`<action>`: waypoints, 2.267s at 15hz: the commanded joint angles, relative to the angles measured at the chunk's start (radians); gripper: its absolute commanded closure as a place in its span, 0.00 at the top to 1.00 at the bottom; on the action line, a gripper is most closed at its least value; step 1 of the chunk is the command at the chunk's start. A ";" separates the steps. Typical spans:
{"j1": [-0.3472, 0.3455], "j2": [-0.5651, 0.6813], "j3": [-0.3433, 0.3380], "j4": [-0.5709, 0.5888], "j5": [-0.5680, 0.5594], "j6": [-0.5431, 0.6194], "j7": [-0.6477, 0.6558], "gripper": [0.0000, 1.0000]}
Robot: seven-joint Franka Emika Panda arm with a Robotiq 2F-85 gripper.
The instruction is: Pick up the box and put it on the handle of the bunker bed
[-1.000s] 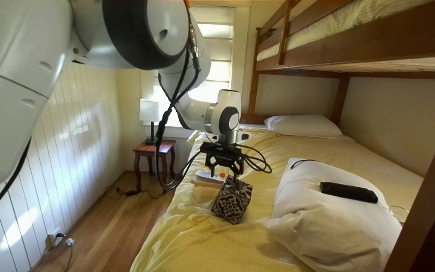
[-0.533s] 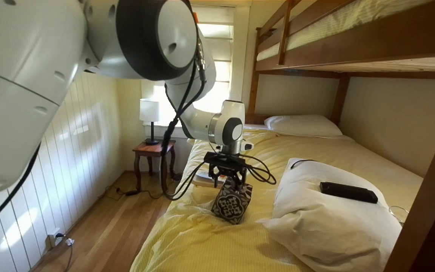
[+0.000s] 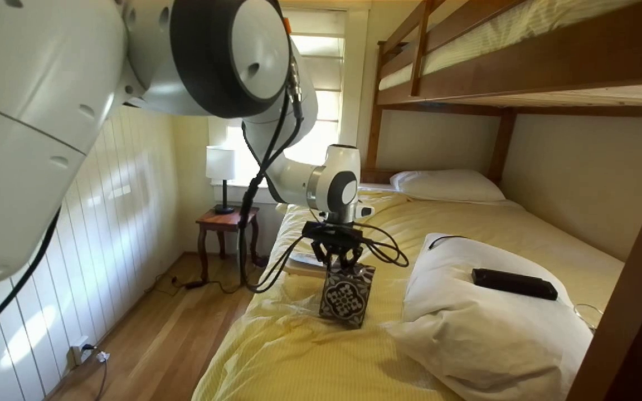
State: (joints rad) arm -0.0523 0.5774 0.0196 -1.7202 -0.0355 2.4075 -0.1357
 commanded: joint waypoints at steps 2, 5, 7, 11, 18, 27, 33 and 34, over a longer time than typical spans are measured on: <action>0.035 -0.105 -0.012 -0.055 -0.026 -0.038 0.020 0.01; 0.059 -0.237 -0.020 -0.172 -0.064 -0.052 0.027 0.00; 0.061 -0.335 -0.007 -0.281 -0.062 -0.047 0.020 0.02; 0.069 -0.503 -0.006 -0.486 -0.048 -0.048 0.069 0.02; 0.042 -0.625 -0.030 -0.680 0.001 0.022 0.194 0.07; -0.092 -0.861 -0.140 -0.885 0.036 0.059 0.294 0.02; -0.227 -0.953 -0.200 -0.876 0.037 0.034 0.422 0.02; -0.243 -0.970 -0.198 -0.868 0.038 0.029 0.455 0.02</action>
State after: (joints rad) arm -0.2569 -0.3169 -0.1846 -2.5913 -0.0147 2.4669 0.2276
